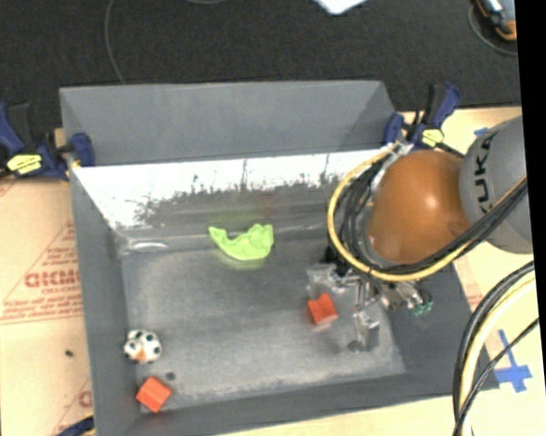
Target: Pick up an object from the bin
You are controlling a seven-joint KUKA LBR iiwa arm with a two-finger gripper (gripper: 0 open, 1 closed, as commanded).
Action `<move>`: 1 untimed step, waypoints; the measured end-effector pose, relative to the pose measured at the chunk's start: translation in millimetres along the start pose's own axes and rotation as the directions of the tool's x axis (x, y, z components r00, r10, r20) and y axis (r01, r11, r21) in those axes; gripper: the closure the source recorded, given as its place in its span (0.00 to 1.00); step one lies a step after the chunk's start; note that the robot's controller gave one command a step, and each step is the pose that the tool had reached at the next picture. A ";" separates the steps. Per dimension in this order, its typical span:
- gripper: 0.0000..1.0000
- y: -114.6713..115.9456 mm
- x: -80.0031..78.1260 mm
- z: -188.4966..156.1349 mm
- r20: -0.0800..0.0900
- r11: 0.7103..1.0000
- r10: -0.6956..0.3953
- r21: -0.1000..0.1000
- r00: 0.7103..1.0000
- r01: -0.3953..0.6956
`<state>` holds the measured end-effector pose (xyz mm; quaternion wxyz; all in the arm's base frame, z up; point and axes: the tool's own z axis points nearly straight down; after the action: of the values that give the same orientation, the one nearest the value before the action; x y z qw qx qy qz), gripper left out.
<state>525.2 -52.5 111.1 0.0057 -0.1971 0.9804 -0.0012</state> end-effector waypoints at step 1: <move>1.00 -27.1 -37.5 30.1 -0.001 0.934 0.356 -0.001 0.934 -0.356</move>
Offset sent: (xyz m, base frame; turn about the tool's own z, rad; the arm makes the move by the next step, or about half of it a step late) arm 0.0000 0.0000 0.0000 0.0000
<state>570.6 -63.0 81.5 0.0052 -0.0163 0.9999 0.0004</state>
